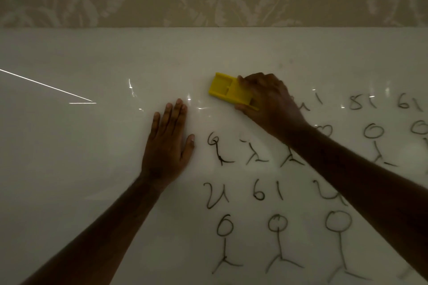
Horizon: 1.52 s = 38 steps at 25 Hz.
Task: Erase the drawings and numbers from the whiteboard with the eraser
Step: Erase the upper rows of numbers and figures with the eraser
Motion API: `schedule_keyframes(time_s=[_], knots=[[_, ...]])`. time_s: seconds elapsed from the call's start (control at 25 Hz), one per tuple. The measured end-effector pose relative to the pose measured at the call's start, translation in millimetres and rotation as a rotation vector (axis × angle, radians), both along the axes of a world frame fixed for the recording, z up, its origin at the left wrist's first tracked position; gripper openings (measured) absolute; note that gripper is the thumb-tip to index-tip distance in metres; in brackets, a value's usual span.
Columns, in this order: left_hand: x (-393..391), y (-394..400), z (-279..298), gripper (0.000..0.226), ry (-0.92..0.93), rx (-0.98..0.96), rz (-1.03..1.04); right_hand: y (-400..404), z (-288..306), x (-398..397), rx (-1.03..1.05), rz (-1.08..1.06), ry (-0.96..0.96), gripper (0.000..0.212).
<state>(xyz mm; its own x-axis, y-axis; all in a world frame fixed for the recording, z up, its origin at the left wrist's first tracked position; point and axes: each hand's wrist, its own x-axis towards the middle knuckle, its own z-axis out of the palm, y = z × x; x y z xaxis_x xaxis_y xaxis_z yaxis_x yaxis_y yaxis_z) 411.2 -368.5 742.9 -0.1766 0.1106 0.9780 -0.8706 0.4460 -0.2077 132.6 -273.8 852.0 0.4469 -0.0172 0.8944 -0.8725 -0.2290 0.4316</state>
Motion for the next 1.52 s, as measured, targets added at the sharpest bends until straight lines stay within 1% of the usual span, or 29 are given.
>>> schedule_keyframes(time_s=[0.12, 0.24, 0.32, 0.36, 0.44, 0.52, 0.64, 0.72, 0.8, 0.92, 1.0, 1.04, 1.12, 1.2, 1.28, 1.36, 1.44, 1.52], knots=[[0, 0, -1, 0.071, -0.003, -0.022, 0.013, -5, -42, 11, -0.066, -0.009, 0.205, 0.061], [0, 0, 0, 0.070, 0.008, -0.009, 0.015, 1, -81, -9, -0.043, 0.012, 0.367, 0.059], [-1, 0, -1, 0.070, 0.008, -0.004, 0.017, 8, -86, -32, -0.024, -0.023, 0.447, 0.059], [-1, 0, 0, 0.070, 0.008, -0.007, 0.021, 10, -81, -43, -0.027, -0.047, 0.458, 0.059], [0, 0, 0, 0.070, 0.008, -0.004, 0.026, 12, -61, -55, -0.059, -0.066, 0.405, 0.059], [-1, -1, -1, 0.070, 0.006, -0.002, 0.022, 11, -36, -57, -0.105, -0.066, 0.297, 0.059], [-1, -1, -1, 0.069, 0.002, -0.001, 0.015, 5, -16, -33, -0.098, -0.083, 0.199, 0.062], [-1, -1, -1, 0.067, -0.006, -0.009, 0.007, -1, -31, -9, -0.077, -0.060, 0.227, 0.062], [0, -2, -1, 0.064, -0.008, -0.020, 0.008, -3, -66, 3, -0.045, -0.019, 0.327, 0.061], [1, -2, -2, 0.064, 0.000, -0.013, 0.000, 6, -107, -12, -0.004, -0.001, 0.470, 0.061], [0, -2, -2, 0.064, 0.008, -0.014, -0.001, 13, -107, -34, -0.018, -0.024, 0.503, 0.059], [-1, -2, -2, 0.064, 0.008, -0.016, 0.000, 14, -99, -44, -0.028, -0.043, 0.486, 0.058], [-1, -3, -2, 0.063, 0.007, -0.022, 0.003, 14, -73, -53, -0.056, -0.068, 0.389, 0.059], [-1, -3, -3, 0.063, 0.005, -0.023, 0.004, 14, -42, -49, -0.083, -0.055, 0.269, 0.058], [-1, -2, -4, 0.063, 0.003, -0.022, -0.001, 8, -26, -35, -0.077, -0.042, 0.193, 0.059], [-1, -2, -4, 0.063, 0.000, -0.024, -0.003, 2, -37, -18, -0.057, -0.013, 0.197, 0.059], [0, -3, -4, 0.063, -0.003, -0.023, 0.002, -1, -72, -11, -0.009, 0.014, 0.276, 0.061], [0, -3, -4, 0.064, -0.001, -0.015, 0.008, 7, -107, -22, 0.039, 0.019, 0.381, 0.061]])
